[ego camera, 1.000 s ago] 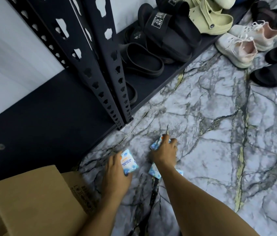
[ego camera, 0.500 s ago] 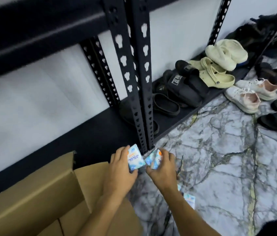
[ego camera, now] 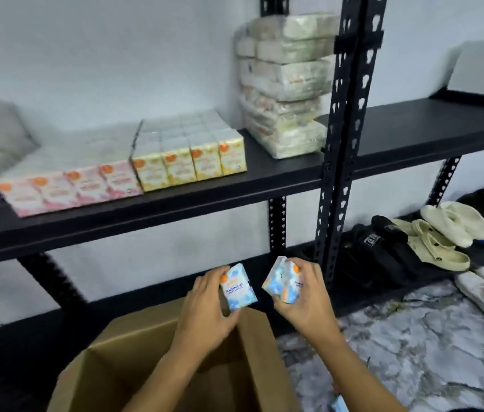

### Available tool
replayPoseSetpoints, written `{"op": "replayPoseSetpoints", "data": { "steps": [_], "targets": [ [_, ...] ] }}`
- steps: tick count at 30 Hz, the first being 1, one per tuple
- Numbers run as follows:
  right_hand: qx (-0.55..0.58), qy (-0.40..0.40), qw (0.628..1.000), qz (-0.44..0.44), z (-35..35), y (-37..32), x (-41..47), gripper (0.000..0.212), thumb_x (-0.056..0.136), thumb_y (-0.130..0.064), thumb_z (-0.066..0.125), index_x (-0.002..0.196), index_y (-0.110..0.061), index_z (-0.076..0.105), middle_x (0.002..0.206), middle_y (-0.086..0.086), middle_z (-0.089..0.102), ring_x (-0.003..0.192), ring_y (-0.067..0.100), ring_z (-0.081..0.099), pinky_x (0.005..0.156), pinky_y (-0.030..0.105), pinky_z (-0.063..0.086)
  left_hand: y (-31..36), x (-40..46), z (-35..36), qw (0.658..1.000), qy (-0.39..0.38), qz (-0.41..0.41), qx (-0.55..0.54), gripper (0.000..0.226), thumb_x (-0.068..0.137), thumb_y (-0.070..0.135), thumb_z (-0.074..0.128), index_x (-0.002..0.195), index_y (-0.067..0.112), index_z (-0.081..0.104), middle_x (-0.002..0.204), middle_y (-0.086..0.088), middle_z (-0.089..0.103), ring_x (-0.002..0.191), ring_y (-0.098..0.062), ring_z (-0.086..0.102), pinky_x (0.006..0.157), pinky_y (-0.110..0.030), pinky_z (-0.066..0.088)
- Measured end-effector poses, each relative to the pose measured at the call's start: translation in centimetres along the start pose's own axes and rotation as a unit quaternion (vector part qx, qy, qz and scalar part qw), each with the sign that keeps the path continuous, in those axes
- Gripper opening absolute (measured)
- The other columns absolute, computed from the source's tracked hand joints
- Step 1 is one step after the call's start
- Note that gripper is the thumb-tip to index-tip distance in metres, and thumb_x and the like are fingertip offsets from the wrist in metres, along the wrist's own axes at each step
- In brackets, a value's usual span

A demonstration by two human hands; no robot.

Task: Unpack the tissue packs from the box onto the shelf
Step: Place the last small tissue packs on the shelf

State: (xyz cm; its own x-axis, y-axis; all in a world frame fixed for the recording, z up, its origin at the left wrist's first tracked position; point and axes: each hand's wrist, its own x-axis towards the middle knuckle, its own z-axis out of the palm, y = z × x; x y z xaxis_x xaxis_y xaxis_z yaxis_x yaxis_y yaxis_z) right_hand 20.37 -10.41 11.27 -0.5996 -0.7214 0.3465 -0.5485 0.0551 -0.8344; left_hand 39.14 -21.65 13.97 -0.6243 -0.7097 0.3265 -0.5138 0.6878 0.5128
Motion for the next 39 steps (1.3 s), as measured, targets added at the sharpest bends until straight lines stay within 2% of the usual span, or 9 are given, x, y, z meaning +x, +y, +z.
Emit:
{"op": "replayPoseSetpoints", "data": {
  "steps": [3, 7, 14, 20, 23, 29, 33, 37, 39],
  "targets": [
    [0.004, -0.026, 0.998, -0.061, 0.9, -4.9, 0.8, 0.069, 0.067, -0.024, 0.084, 0.124, -0.037, 0.045, 0.116, -0.016, 0.04, 0.104, 0.005, 0.055, 0.081, 0.019, 0.052, -0.5, -0.9, -5.7, 0.999, 0.03, 0.013, 0.003, 0.075, 0.075, 0.039, 0.077, 0.137, 0.038, 0.035, 0.127, 0.021, 0.044, 0.114, 0.005, 0.042, 0.09, -0.018, 0.04],
    [0.012, -0.05, 0.989, -0.138, 2.6, -11.6, 1.7, 0.07, 0.067, -0.022, 0.085, 0.123, -0.039, 0.045, 0.118, -0.018, 0.042, 0.108, 0.003, 0.054, 0.084, 0.017, 0.051, -1.9, -2.3, -13.3, 0.996, 0.076, 0.056, 0.008, 0.072, 0.075, 0.039, 0.073, 0.137, 0.039, 0.036, 0.133, 0.019, 0.045, 0.119, 0.002, 0.045, 0.092, -0.015, 0.042],
    [-0.023, -0.072, 0.962, -0.263, 6.7, -22.8, 4.0, 0.07, 0.068, -0.035, 0.08, 0.128, -0.033, 0.046, 0.119, -0.016, 0.041, 0.115, 0.003, 0.044, 0.093, 0.025, 0.046, -6.1, -3.7, -25.4, 0.981, 0.182, 0.066, 0.02, 0.067, 0.08, 0.034, 0.071, 0.14, 0.032, 0.041, 0.137, 0.019, 0.041, 0.125, 0.001, 0.044, 0.093, -0.019, 0.043],
    [-0.063, -0.093, 0.935, -0.335, 11.0, -31.2, 6.5, 0.071, 0.066, -0.039, 0.08, 0.128, -0.035, 0.044, 0.119, -0.015, 0.044, 0.111, 0.005, 0.04, 0.095, 0.027, 0.042, -10.9, -2.5, -33.6, 0.963, 0.267, 0.033, 0.025, 0.069, 0.08, 0.023, 0.074, 0.142, 0.024, 0.045, 0.133, 0.012, 0.041, 0.116, -0.002, 0.05, 0.086, -0.005, 0.04],
    [-0.068, -0.107, 0.924, -0.36, 13.4, -34.7, 8.1, 0.071, 0.065, -0.043, 0.079, 0.127, -0.038, 0.045, 0.116, -0.014, 0.046, 0.109, 0.011, 0.043, 0.094, 0.033, 0.044, -13.6, -1.4, -36.1, 0.961, 0.276, 0.01, 0.015, 0.069, 0.08, 0.022, 0.076, 0.141, 0.027, 0.045, 0.131, 0.013, 0.037, 0.114, -0.006, 0.051, 0.08, -0.014, 0.047],
    [-0.075, -0.129, 0.91, -0.387, 18.7, -40.2, 11.4, 0.072, 0.063, -0.04, 0.081, 0.125, -0.038, 0.044, 0.112, -0.012, 0.046, 0.106, 0.012, 0.042, 0.091, 0.035, 0.045, -18.2, 1.6, -38.6, 0.963, 0.262, -0.053, 0.011, 0.07, 0.08, 0.027, 0.077, 0.142, 0.025, 0.046, 0.129, 0.008, 0.037, 0.112, -0.009, 0.047, 0.093, -0.027, 0.045],
    [-0.105, -0.162, 0.901, -0.388, 21.5, -42.7, 13.8, 0.072, 0.062, -0.036, 0.079, 0.125, -0.035, 0.044, 0.112, -0.01, 0.046, 0.105, 0.013, 0.041, 0.092, 0.038, 0.045, -21.4, 3.5, -39.6, 0.965, 0.249, -0.076, -0.004, 0.073, 0.077, 0.02, 0.079, 0.142, 0.023, 0.046, 0.127, 0.003, 0.048, 0.11, -0.011, 0.05, 0.09, -0.021, 0.041],
    [-0.14, -0.186, 0.9, -0.369, 24.2, -44.4, 16.1, 0.073, 0.062, -0.039, 0.078, 0.126, -0.035, 0.043, 0.111, -0.009, 0.047, 0.104, 0.014, 0.044, 0.089, 0.038, 0.048, -24.3, 4.8, -40.2, 0.968, 0.225, -0.1, -0.046, 0.071, 0.077, 0.014, 0.079, 0.139, 0.027, 0.045, 0.123, 0.006, 0.053, 0.098, 0.004, 0.053, 0.074, -0.001, 0.039],
    [-0.164, -0.207, 0.893, -0.364, 25.5, -45.1, 17.1, 0.075, 0.063, -0.042, 0.079, 0.129, -0.033, 0.043, 0.11, -0.007, 0.048, 0.103, 0.015, 0.047, 0.088, 0.039, 0.049, -25.7, 5.5, -40.4, 0.97, 0.21, -0.109, -0.057, 0.071, 0.079, 0.013, 0.078, 0.139, 0.029, 0.045, 0.125, 0.008, 0.052, 0.101, 0.005, 0.052, 0.073, 0.001, 0.038]
  ]
}}
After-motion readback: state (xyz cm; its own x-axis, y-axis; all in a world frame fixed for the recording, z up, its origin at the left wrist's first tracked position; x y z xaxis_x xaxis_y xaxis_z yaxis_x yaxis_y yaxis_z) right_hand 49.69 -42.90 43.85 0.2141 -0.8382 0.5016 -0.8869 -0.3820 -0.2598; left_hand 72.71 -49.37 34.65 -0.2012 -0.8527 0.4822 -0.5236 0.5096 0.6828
